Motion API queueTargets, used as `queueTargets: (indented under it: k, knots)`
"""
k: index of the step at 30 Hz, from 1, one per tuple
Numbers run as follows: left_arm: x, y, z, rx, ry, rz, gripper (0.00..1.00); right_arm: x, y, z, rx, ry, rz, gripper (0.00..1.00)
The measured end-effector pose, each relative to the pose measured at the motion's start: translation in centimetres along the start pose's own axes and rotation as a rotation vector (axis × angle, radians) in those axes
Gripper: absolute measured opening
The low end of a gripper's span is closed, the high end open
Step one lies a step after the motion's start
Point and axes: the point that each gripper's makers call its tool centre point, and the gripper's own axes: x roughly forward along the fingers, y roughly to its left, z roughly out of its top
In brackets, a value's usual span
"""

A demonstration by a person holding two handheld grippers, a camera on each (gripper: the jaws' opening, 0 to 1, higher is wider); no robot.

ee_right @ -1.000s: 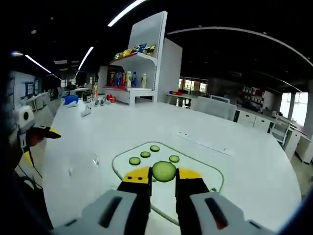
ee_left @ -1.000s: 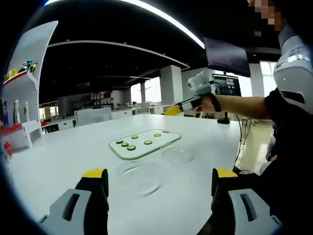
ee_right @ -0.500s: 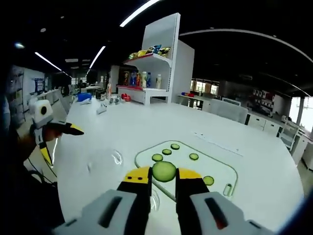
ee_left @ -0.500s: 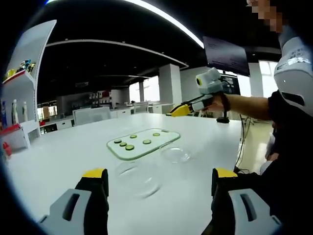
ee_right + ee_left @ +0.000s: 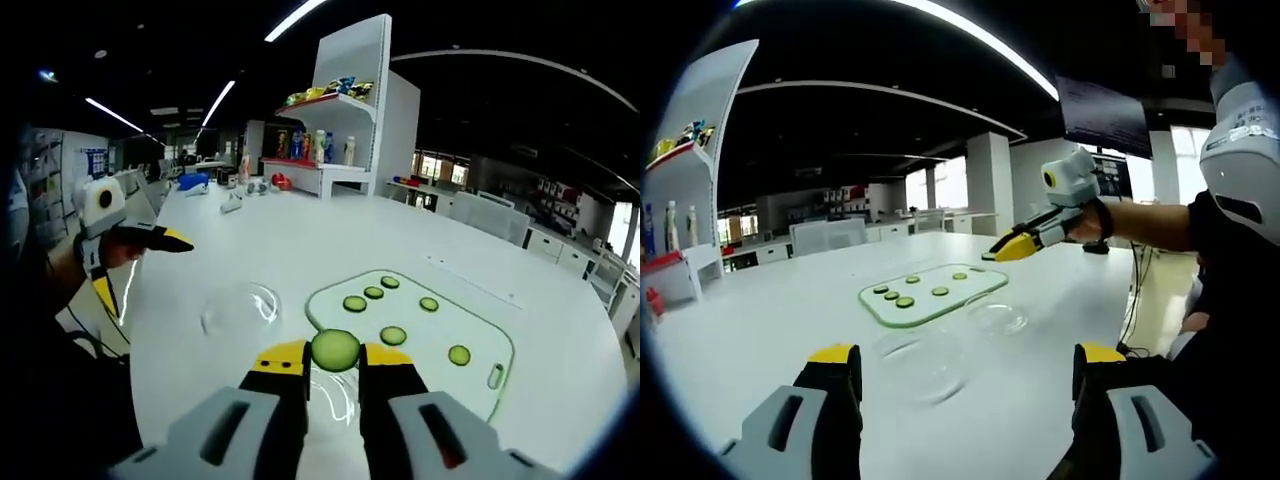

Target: Open the petri dish lid, add cucumber slices into the petri dish, and close the lid

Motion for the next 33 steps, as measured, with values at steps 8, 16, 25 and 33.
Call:
queueTargets:
  k: [8,16,25,33]
  knots:
    - [-0.1,-0.2,0.2,-0.007,-0.012,-0.005,0.86,1.2,1.5,-2.1,0.007,0.066,0.048,0.15]
    - [-0.3,0.0,0.0,-0.025,-0.011,0.003,0.86,2.1,1.7,-4.0,-0.008,0.127,0.044,0.15]
    - [-0.1,0.1,-0.6,-0.021,0.003,0.003,0.86,2.5,2.7,-5.6,-0.035,0.205,0.078,0.15]
    - [0.0,0.0,-0.7,-0.018,0.010,0.001,0.86,2.8,2.7,-6.5,-0.033,0.237,0.086,0.15]
